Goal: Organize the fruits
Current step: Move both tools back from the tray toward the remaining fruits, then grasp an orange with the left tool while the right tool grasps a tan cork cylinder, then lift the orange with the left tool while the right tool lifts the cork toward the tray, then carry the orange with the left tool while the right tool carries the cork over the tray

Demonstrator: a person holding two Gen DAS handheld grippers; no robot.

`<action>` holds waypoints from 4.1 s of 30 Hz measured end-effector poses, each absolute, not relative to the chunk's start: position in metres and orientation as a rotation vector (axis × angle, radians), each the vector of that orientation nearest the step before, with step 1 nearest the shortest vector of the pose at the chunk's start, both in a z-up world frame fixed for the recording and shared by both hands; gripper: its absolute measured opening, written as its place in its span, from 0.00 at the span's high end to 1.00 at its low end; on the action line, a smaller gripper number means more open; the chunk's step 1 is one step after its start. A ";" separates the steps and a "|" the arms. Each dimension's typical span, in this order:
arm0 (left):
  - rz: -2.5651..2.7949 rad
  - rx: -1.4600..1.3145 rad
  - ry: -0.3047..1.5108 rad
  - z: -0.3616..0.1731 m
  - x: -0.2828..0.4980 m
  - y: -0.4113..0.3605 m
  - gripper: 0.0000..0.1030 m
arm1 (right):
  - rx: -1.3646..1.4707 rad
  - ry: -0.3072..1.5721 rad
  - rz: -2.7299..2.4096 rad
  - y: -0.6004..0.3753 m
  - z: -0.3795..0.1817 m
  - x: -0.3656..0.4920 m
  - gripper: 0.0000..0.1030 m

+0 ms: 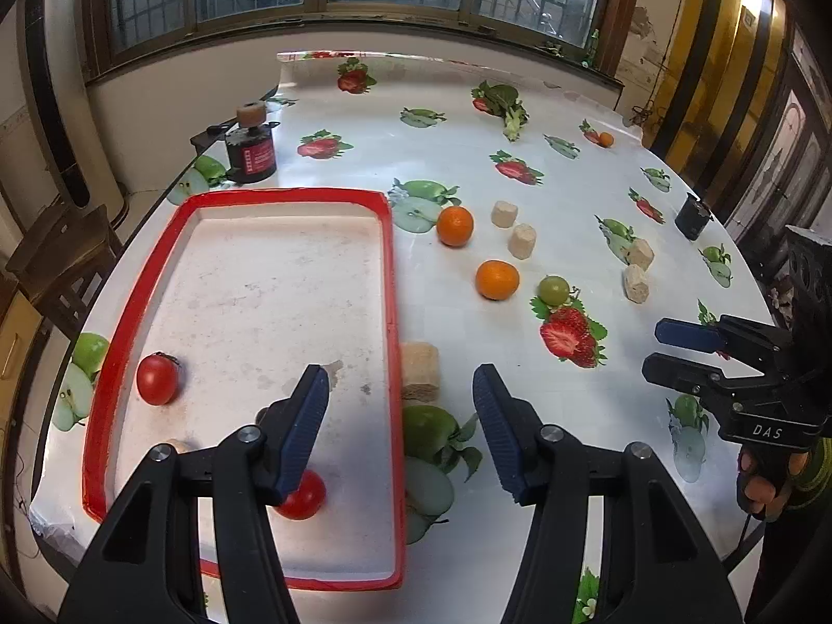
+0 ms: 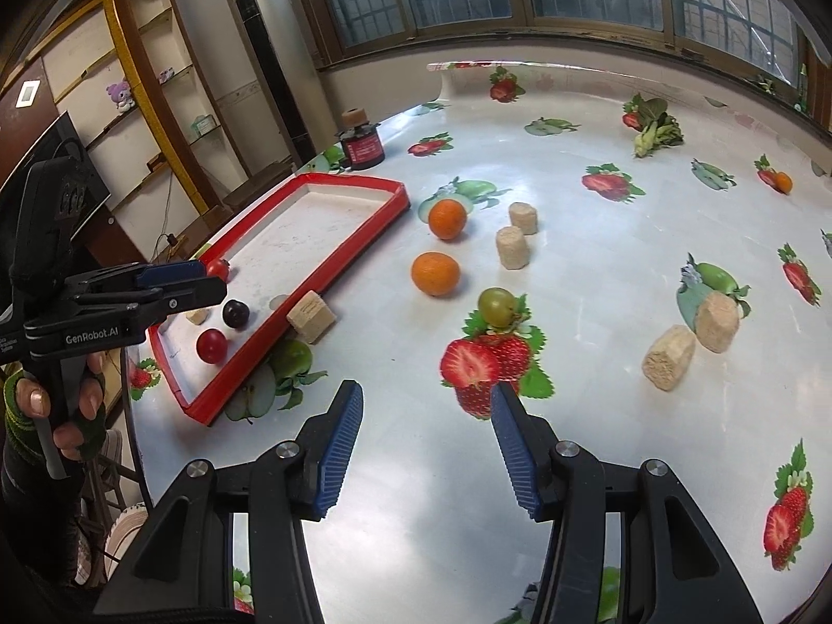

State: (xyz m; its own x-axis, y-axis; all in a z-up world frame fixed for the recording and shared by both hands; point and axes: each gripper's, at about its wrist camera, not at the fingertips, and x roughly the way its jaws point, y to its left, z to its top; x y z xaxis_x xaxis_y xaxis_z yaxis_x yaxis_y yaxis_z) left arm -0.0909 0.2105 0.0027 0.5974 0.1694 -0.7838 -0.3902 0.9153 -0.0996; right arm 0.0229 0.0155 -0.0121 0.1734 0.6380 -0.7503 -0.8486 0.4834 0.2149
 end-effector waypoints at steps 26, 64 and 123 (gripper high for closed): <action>0.219 -0.232 0.910 -0.006 -0.032 0.176 0.45 | -0.212 0.902 0.892 -0.040 -0.013 0.095 0.48; 0.196 -0.248 1.024 -0.067 0.058 0.180 0.69 | -0.193 0.947 0.748 -0.021 -0.062 0.196 0.63; 0.330 -0.251 0.827 0.005 -0.069 0.224 0.69 | -0.240 0.831 1.126 0.074 0.017 0.020 0.63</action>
